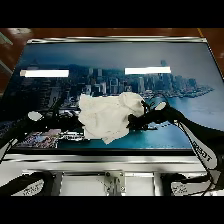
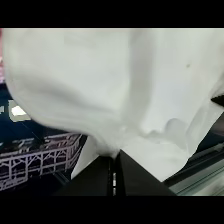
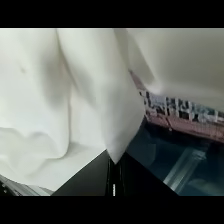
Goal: Fold the shirts.
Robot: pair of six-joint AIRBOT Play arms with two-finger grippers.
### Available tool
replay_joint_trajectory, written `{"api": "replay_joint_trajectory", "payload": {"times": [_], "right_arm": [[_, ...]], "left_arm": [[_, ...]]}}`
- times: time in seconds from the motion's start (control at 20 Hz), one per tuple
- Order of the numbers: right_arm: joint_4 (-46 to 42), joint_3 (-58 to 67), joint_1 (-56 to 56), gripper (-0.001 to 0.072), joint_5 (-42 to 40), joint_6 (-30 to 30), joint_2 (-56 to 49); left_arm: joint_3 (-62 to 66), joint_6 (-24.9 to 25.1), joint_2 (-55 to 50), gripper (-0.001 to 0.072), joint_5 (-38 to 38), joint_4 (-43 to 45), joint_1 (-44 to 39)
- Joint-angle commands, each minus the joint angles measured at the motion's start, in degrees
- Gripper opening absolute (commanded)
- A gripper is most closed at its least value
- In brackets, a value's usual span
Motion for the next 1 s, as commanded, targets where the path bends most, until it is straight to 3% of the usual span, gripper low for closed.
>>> {"api": "replay_joint_trajectory", "payload": {"times": [0.0, 0.15, 0.25, 0.45, 0.55, 0.75, 0.95], "right_arm": [[-0.17, 3.54, -1.4, 0.0058, 5.33, -6.03, 2.36], [-1.6, 12.68, -3.78, 0.0058, 14.93, -11.61, 11.76], [-1.44, 21.53, -4.76, 0.0058, 21.55, -10.86, 20.13], [-1.79, 39.32, -4.83, 0.0058, 21.31, -0.98, 36.33], [-3.26, 44.87, -4.83, 0.0058, 20.33, 4.72, 41.9], [-9.07, 51.04, -4.83, 0.0058, 25.4, 14.73, 47.5], [-9.75, 52.96, -4.83, 0.0058, 30.71, 17.31, 48.26]], "left_arm": [[1.97, 2.49, 2.45, 0.0039, 0.87, 1.25, 0.61], [12.92, 2.49, 12.35, 0.004, -0.68, 5.03, 2.14], [23.61, 2.43, 20.65, 0.004, -0.48, 6.12, 3.19], [47.54, 1.88, 33.14, 0.0041, 2.19, 6.12, 6.21], [55.39, -1.62, 35.74, 0.0041, 1.46, 6.16, 7.72], [60.06, -9.11, 38.82, 0.0041, -4.31, 13.11, 8.17], [59.95, -12.28, 39.08, 0.0042, -13.29, 22.77, 8.2]]}}
